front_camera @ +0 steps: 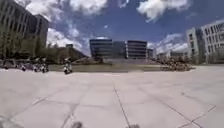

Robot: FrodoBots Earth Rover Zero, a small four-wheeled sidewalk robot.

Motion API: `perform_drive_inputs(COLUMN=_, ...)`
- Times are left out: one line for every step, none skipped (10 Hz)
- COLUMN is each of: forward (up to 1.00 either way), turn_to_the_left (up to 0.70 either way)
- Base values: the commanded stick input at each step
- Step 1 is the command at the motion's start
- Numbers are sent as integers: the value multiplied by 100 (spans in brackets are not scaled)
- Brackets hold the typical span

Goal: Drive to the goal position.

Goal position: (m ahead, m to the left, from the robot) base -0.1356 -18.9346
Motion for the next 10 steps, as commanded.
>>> perform_drive_inputs(forward=70, turn_to_the_left=-35)
perform_drive_inputs(forward=70, turn_to_the_left=-35)
perform_drive_inputs(forward=70, turn_to_the_left=-35)
perform_drive_inputs(forward=70, turn_to_the_left=-35)
perform_drive_inputs(forward=70, turn_to_the_left=-35)
perform_drive_inputs(forward=70, turn_to_the_left=-35)
perform_drive_inputs(forward=70, turn_to_the_left=-35)
perform_drive_inputs(forward=70, turn_to_the_left=-35)
perform_drive_inputs(forward=70, turn_to_the_left=-35)
perform_drive_inputs(forward=70, turn_to_the_left=-35)
